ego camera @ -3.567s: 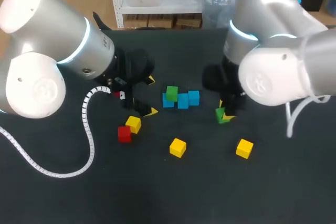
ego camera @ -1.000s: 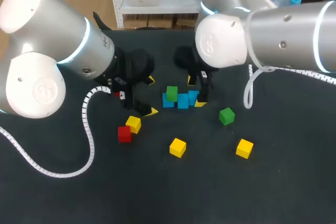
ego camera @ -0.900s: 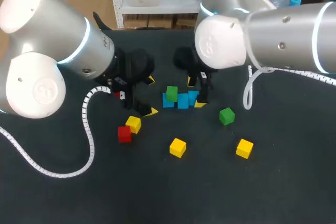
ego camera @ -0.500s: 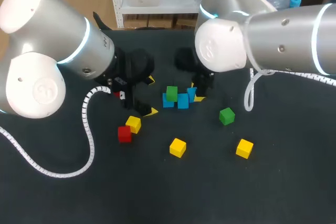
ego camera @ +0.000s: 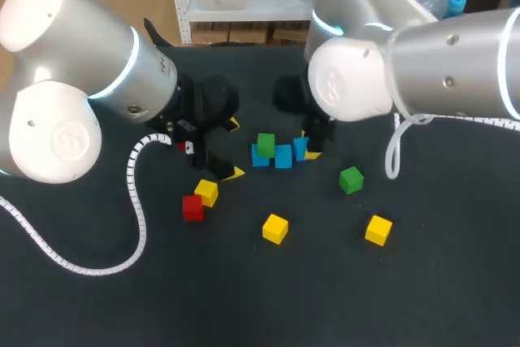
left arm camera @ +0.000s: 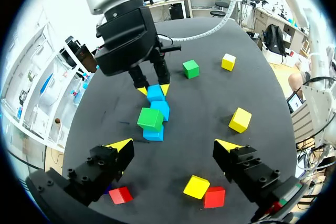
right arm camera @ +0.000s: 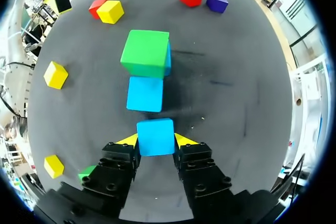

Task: Place the blue cubes, place green cubes on the blue cubes, place the yellow cubes on the green cubes, then place the red cubes on the yellow cubes, and place purple cube on the red cubes.

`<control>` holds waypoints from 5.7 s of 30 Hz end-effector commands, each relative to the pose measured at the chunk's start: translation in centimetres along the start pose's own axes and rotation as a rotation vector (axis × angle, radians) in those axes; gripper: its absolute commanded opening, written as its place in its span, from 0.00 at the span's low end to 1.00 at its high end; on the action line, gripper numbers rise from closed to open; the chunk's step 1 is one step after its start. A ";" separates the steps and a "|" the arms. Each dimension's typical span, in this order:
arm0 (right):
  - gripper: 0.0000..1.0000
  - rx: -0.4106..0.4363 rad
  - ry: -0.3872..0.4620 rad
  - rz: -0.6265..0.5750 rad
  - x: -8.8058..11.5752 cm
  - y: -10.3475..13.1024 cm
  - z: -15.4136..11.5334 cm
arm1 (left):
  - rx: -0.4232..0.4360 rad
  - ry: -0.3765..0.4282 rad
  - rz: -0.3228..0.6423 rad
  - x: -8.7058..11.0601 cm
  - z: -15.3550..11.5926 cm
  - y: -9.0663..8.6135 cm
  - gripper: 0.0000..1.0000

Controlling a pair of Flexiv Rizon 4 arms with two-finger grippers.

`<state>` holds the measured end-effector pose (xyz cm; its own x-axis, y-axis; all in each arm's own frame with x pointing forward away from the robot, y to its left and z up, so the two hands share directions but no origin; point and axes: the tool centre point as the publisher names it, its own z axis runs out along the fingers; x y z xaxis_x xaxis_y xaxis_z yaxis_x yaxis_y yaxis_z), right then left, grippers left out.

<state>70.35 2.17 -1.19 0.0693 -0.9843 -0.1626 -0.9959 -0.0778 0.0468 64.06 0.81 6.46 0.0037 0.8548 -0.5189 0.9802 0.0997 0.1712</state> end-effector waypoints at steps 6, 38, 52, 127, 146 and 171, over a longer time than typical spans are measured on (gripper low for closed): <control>0.00 0.020 0.005 0.023 0.8 0.7 0.1 | 0.001 -0.006 0.003 0.2 0.0 0.0 1.00; 0.14 -0.010 -0.001 0.051 0.5 1.0 0.5 | 0.001 -0.006 0.003 0.2 0.0 0.0 1.00; 1.00 -0.017 -0.024 0.068 0.1 1.4 0.4 | 0.001 -0.006 0.003 0.2 0.0 0.0 1.00; 0.00 -0.030 0.069 -0.151 5.7 6.0 -1.7 | 0.001 -0.006 0.003 0.2 0.0 0.0 1.00; 0.00 0.091 0.052 -0.009 -1.0 4.3 -6.0 | 0.001 -0.006 0.003 0.2 0.0 0.0 1.00; 0.00 0.053 0.083 0.072 -2.2 3.4 -3.8 | 0.001 -0.006 0.003 0.2 0.0 0.0 1.00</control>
<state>67.04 3.47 3.27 -0.0001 -0.9971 -0.0757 -1.0000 -0.0001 0.0031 64.06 0.80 6.46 0.0036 0.8549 -0.5187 0.9802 0.0997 0.1712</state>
